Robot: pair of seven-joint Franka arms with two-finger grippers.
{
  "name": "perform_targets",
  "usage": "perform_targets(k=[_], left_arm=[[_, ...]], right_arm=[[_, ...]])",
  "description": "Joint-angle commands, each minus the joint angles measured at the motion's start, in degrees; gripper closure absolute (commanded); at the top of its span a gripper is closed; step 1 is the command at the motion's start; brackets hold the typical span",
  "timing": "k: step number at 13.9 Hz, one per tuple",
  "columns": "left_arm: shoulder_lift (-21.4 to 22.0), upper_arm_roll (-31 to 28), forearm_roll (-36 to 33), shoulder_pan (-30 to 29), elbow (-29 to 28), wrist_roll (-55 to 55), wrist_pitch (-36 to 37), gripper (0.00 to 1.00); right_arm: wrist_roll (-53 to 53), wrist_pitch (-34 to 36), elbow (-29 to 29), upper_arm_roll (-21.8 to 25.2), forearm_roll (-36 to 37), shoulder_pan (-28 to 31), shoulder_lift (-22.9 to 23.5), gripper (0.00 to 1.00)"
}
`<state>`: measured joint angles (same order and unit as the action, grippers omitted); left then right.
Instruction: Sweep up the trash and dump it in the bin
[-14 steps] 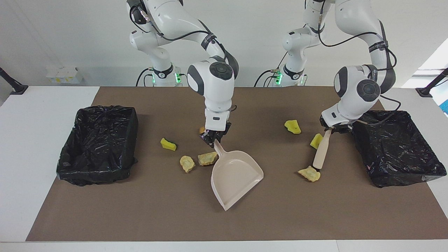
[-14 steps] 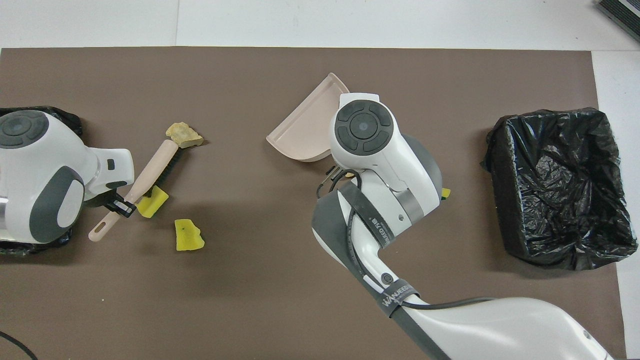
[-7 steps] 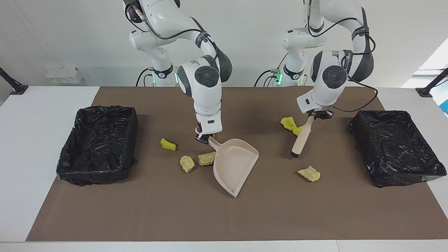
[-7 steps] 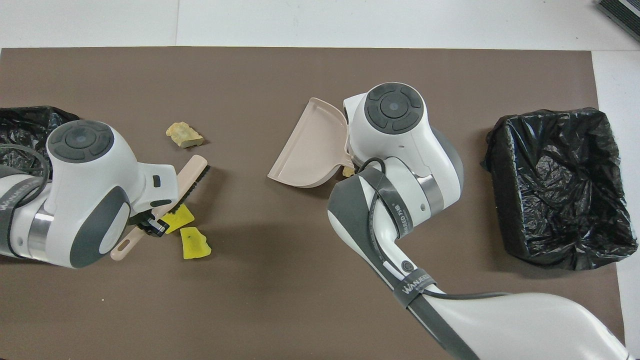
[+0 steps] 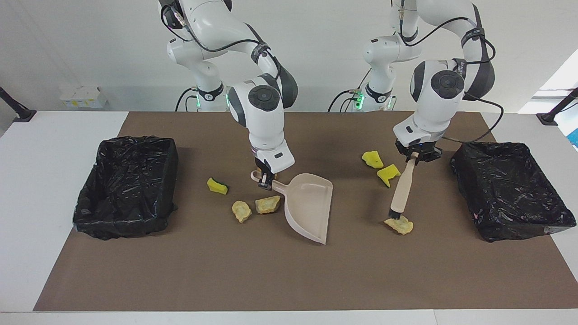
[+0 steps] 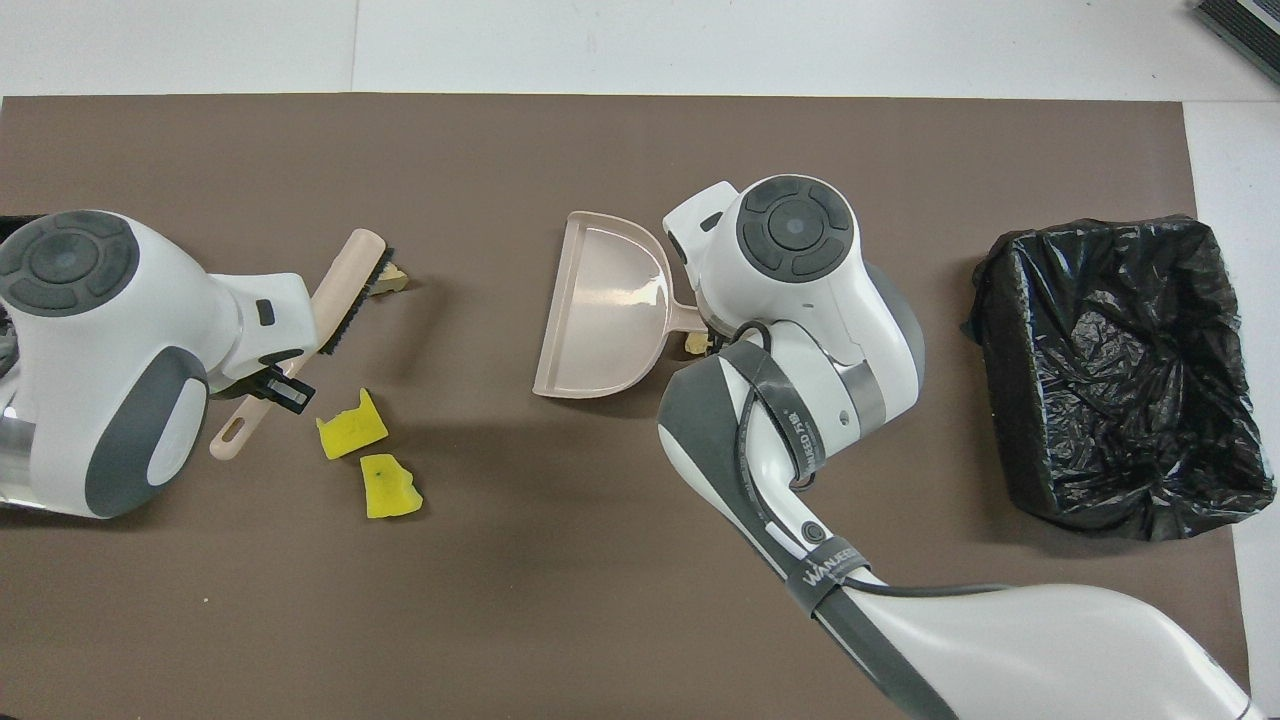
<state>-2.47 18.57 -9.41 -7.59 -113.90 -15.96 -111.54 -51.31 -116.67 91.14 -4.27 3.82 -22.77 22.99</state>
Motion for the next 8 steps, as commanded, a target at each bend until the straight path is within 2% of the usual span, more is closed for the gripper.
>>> perform_targets(k=[1,3,6,8], left_arm=[[-4.8,0.2,-1.9,-2.1,2.6,-0.6,-6.1,1.0],[-9.1,0.2,-6.0,-3.0,6.6,-1.7,-7.6,1.0],[-14.7,0.2,-9.1,-5.8,13.2,-16.8,-8.4,1.0],[-19.6,0.2,-13.2,-6.1,18.2,-21.6,-9.2,1.0]], right_arm=[[-8.1,-2.3,3.0,-0.5,0.4,1.0,-1.5,1.0],[-9.8,-2.7,2.9,-0.6,3.3,0.5,-0.5,1.0],[-9.9,-2.5,2.7,-0.5,4.1,0.2,-0.4,1.0],[-9.9,-2.1,2.9,-0.5,4.5,0.1,-0.6,1.0]])
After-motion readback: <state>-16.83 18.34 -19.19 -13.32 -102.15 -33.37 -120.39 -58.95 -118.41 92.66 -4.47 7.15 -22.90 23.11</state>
